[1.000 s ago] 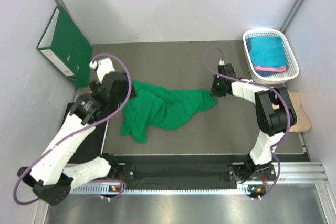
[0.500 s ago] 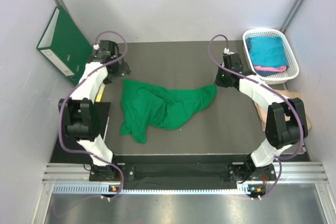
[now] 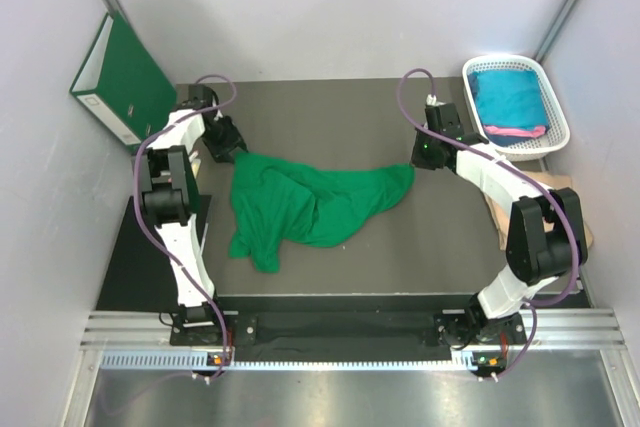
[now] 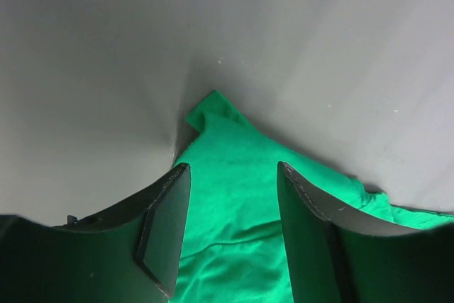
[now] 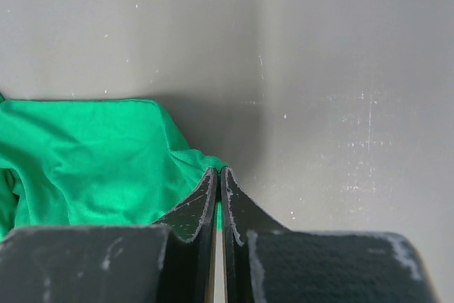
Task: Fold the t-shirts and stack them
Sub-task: Flatten out the tshirt
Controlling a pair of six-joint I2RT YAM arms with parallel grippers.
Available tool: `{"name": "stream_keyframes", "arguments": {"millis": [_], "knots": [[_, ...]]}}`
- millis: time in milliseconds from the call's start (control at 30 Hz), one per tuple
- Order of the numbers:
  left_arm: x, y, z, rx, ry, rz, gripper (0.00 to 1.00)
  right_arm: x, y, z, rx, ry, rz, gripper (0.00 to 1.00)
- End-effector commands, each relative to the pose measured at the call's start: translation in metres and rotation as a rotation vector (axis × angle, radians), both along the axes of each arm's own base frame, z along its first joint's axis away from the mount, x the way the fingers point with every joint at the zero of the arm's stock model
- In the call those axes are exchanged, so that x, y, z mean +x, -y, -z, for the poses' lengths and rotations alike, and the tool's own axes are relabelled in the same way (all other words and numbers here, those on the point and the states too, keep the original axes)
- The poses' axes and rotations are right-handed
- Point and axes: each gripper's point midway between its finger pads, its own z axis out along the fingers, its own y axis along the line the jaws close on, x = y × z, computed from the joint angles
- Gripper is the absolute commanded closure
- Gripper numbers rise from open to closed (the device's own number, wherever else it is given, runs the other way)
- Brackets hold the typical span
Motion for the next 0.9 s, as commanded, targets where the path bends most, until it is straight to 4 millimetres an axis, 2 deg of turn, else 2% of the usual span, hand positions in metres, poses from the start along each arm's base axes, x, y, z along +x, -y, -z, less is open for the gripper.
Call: {"name": "stream_keyframes", "arguments": {"millis": [0,367,467,500,533,567,600,733,767,833,867], "knots": [[0.020,-0.004,-0.018,-0.019,0.078,-0.011,0.43,0.005,-0.001,-0.024,0.011,0.067,0.005,1.00],[0.024,-0.009,0.022,-0.002,0.026,-0.020,0.44,0.004,-0.005,-0.020,0.025,0.052,-0.009,1.00],[0.029,-0.011,0.027,0.007,0.028,-0.014,0.56,0.004,-0.006,-0.019,0.029,0.046,-0.012,1.00],[0.029,-0.011,0.031,0.010,0.019,-0.011,0.67,0.004,-0.007,-0.020,0.032,0.047,-0.013,1.00],[0.036,-0.012,0.026,0.015,0.036,-0.009,0.90,0.004,-0.007,-0.020,0.035,0.049,-0.012,1.00],[0.035,-0.013,0.029,0.014,0.018,-0.008,1.00,0.004,-0.007,-0.021,0.038,0.050,-0.011,1.00],[0.038,-0.012,0.025,0.011,0.026,-0.004,1.00,0.003,-0.007,-0.021,0.038,0.048,-0.011,1.00],[0.056,-0.007,-0.025,-0.018,0.141,0.014,1.00,0.001,-0.006,-0.026,0.042,0.060,-0.009,1.00],[0.058,-0.007,-0.053,-0.014,0.200,0.014,1.00,0.001,-0.005,-0.027,0.042,0.063,-0.006,1.00],[0.056,-0.005,-0.079,-0.016,0.253,0.019,1.00,-0.003,-0.004,-0.027,0.039,0.063,-0.006,1.00],[0.052,-0.001,-0.105,-0.018,0.300,0.033,1.00,-0.004,-0.003,-0.028,0.037,0.065,-0.003,1.00]]}}
